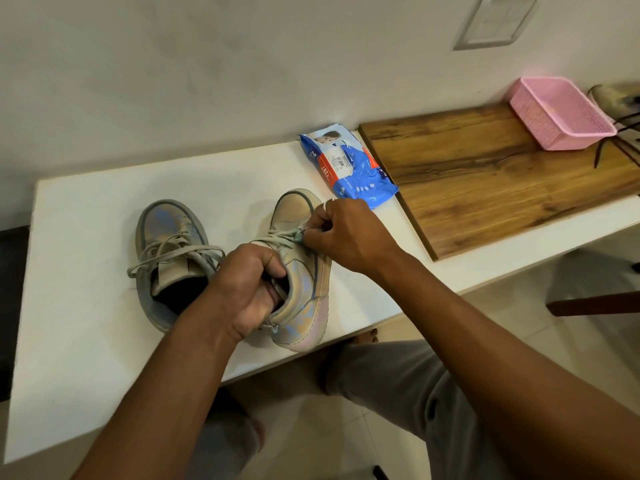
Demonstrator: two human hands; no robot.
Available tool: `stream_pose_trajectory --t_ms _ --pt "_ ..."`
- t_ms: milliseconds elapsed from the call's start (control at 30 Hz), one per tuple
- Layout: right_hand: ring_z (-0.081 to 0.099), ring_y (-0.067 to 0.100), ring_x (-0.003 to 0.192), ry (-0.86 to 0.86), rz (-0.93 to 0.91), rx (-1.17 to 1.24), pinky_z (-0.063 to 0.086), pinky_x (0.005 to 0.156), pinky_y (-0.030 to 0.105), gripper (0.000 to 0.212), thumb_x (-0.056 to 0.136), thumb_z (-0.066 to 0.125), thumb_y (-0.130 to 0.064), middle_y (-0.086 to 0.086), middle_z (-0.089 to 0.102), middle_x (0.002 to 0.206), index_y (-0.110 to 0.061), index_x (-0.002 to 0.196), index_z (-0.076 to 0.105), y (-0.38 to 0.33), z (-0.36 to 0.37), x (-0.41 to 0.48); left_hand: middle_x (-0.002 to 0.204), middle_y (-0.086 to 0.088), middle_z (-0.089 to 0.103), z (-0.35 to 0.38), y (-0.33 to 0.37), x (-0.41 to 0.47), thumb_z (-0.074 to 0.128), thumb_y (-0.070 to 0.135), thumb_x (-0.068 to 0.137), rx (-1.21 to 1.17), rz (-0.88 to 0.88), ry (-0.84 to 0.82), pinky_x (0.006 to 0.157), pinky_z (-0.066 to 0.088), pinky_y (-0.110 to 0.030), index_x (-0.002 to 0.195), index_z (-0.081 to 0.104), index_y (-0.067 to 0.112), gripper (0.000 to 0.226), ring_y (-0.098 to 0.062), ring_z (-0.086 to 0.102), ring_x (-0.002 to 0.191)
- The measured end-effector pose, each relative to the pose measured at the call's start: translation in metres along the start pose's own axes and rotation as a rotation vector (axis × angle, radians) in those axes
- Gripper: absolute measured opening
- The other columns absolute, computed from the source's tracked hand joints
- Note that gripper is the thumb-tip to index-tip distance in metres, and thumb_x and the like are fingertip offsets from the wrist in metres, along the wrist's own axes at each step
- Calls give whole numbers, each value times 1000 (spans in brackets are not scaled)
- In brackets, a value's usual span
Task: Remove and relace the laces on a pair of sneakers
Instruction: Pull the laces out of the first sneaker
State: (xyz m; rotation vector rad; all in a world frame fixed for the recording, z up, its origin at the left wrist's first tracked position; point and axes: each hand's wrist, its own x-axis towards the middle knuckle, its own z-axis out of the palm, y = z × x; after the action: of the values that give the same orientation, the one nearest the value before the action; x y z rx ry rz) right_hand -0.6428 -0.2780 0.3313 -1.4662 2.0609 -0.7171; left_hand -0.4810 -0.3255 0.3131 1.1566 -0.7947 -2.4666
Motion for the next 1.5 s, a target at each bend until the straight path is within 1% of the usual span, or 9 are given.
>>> stream_pose_trajectory --t_ms 167,433,600,733,900,1067,1233,1400,1500 --pt "67 13 75 -181 5 117 56 68 32 10 84 74 -26 -3 73 79 -16 85 76 -6 -3 -7 79 -10 58 -2 3 -2 34 -3 56 -43 -8 -43 64 57 -28 94 59 2 45 -26 58 69" --pt "66 12 77 -203 -22 96 56 70 32 7 85 74 -23 -5 72 82 -17 88 76 -8 -6 -7 88 -11 57 -4 2 0 35 -2 55 -65 -12 -36 67 57 -30 103 58 1 53 -28 57 77" --pt "65 11 78 -49 -25 -23 58 72 37 12 87 73 -27 -4 72 84 -16 90 76 -4 -3 -1 83 -12 54 -1 1 0 37 -2 56 -28 -16 -10 63 57 -29 101 55 0 48 -28 57 69" --pt "67 14 75 -208 -4 120 56 69 35 7 84 74 -22 -2 72 79 -15 84 75 -6 -5 -6 71 -9 58 0 4 -5 32 -4 58 -74 -14 -65 52 54 -25 86 58 1 39 -23 60 54" --pt "65 11 76 -32 -9 -1 57 69 36 12 86 74 -28 -4 72 82 -16 89 75 -1 -2 -1 84 -13 53 -1 0 1 37 -2 57 -36 -24 -21 60 56 -28 101 53 1 48 -28 56 67" --pt "63 11 67 -202 10 121 52 63 32 9 83 75 -24 -1 71 74 -16 79 73 -8 -6 -7 83 -11 58 -3 2 -1 34 -4 58 -76 -22 -62 60 56 -29 101 58 0 50 -27 60 67" --pt "64 11 75 -47 5 5 57 70 39 13 85 74 -30 -4 71 80 -17 86 74 -2 -1 0 88 -13 53 -2 0 2 39 -2 54 -56 -28 -13 62 56 -31 107 54 2 55 -30 56 70" --pt "62 10 67 -203 4 127 52 64 32 8 83 75 -24 0 72 75 -16 81 74 -7 -5 -5 89 -13 55 -5 2 2 37 -2 53 -79 -26 -46 63 56 -30 109 55 1 58 -29 57 73" --pt "65 10 74 -79 17 53 56 68 36 12 84 75 -29 -4 72 79 -18 85 74 -2 -2 0 94 -14 52 -2 1 3 36 -3 56 -65 -28 -31 67 56 -33 110 53 2 57 -32 56 74"
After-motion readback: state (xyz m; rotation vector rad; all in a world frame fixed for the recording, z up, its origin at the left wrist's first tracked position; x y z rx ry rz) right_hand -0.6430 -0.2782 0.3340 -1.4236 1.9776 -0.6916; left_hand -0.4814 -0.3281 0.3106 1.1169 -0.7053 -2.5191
